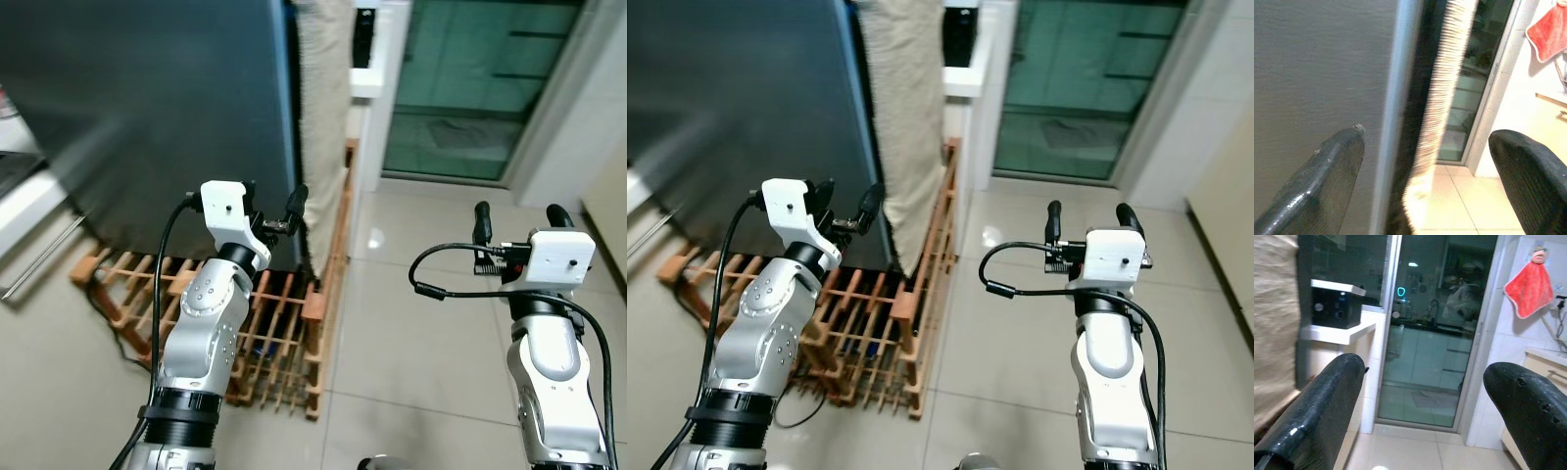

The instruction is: Restocking fridge

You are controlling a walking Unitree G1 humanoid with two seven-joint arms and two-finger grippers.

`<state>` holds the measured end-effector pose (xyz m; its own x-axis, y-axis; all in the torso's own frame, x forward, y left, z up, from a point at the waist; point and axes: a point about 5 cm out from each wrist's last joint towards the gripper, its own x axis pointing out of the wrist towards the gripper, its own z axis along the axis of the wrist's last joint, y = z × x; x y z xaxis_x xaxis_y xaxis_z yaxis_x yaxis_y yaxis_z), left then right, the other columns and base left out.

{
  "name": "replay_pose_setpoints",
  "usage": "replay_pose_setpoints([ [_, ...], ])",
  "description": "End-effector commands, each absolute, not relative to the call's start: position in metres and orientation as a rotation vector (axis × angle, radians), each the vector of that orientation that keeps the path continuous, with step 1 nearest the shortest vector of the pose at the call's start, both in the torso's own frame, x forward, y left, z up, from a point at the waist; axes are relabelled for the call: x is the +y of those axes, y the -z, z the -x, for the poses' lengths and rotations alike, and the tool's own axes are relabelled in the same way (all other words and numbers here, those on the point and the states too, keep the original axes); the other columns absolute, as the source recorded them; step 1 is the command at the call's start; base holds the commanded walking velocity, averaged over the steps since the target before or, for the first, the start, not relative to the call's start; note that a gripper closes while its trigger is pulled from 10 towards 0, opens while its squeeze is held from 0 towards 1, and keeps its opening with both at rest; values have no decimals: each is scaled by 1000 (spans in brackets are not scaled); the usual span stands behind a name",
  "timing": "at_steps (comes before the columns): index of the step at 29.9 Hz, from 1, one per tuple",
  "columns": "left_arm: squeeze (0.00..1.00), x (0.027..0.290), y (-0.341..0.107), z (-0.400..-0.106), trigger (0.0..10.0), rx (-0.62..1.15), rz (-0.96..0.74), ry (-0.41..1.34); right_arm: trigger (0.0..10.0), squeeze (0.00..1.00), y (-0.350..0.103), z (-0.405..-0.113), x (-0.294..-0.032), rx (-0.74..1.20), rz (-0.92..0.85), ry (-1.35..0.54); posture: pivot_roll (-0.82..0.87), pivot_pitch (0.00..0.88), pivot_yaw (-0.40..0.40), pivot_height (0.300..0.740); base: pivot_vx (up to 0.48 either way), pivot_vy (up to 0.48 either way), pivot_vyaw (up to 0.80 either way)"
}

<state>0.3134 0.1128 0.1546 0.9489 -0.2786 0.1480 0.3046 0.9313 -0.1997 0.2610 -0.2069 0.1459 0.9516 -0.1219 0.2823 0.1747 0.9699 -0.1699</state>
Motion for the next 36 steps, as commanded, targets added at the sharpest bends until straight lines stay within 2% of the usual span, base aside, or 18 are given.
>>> replay_pose_setpoints([
  [1, 0, 110, -161, -317, 10000, -134, 233, 300, 10000, 0, -149, -264, -207, -280, 197, 143, -207, 14, 59, 723, 0, -469, 0],
  [8, 0, 118, -170, -321, 10000, -162, 222, 208, 10000, 0, -150, -265, -206, -282, 205, 129, -206, 15, 60, 723, 0, 0, 0],
  [17, 0, 134, -171, -343, 10000, -121, 225, 66, 10000, 0, -149, -269, -203, -280, 200, 118, -201, 3, 60, 723, 0, 0, 0],
  [23, 0, 123, -178, -356, 10000, -136, 208, 90, 10000, 0, -148, -269, -206, -274, 197, 125, -214, 15, 62, 723, 0, 0, 0],
  [36, 0, 94, -190, -377, 10000, -147, 254, 127, 10000, 0, -146, -250, -213, -245, 229, 143, -272, 85, 56, 723, 0, 0, 0],
])
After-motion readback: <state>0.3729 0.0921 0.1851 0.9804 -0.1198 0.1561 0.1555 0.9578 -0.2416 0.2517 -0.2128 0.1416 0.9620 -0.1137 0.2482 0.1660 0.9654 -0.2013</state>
